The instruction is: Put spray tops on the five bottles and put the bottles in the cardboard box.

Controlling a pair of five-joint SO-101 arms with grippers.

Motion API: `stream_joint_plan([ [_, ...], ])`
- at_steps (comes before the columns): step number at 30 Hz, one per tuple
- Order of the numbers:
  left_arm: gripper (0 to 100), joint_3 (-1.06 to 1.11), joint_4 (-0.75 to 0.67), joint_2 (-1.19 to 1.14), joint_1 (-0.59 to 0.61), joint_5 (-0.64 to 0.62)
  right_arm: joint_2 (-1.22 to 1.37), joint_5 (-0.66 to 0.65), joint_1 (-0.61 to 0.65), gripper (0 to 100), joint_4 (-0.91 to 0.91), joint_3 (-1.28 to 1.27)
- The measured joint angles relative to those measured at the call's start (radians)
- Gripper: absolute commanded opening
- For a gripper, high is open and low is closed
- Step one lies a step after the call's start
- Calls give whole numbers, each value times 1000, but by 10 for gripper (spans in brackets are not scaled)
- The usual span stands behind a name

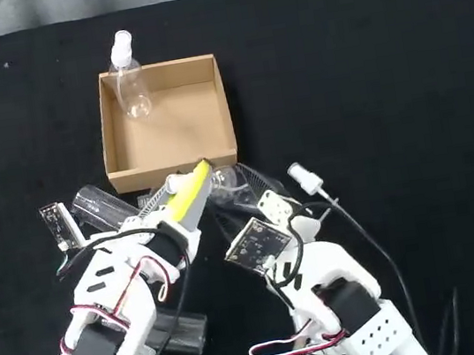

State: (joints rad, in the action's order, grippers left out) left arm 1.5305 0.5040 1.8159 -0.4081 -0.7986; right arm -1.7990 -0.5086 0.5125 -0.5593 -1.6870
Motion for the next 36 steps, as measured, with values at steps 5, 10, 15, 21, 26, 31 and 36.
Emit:
stream_joint_plan([
  [5,184,0,0,0,0,-8,0,0,0,60,-21,0],
  [10,184,0,0,0,0,-8,0,0,0,60,-25,0],
  [15,184,0,0,0,0,-17,0,0,0,60,-25,0],
  [21,184,0,0,0,2,-63,0,0,0,60,-25,0],
  [26,184,-14,0,0,2,-127,0,0,0,60,-25,0],
  [31,184,-32,0,0,2,-150,0,0,0,60,-25,0],
  [36,184,-38,0,0,2,-163,0,0,0,60,-25,0],
])
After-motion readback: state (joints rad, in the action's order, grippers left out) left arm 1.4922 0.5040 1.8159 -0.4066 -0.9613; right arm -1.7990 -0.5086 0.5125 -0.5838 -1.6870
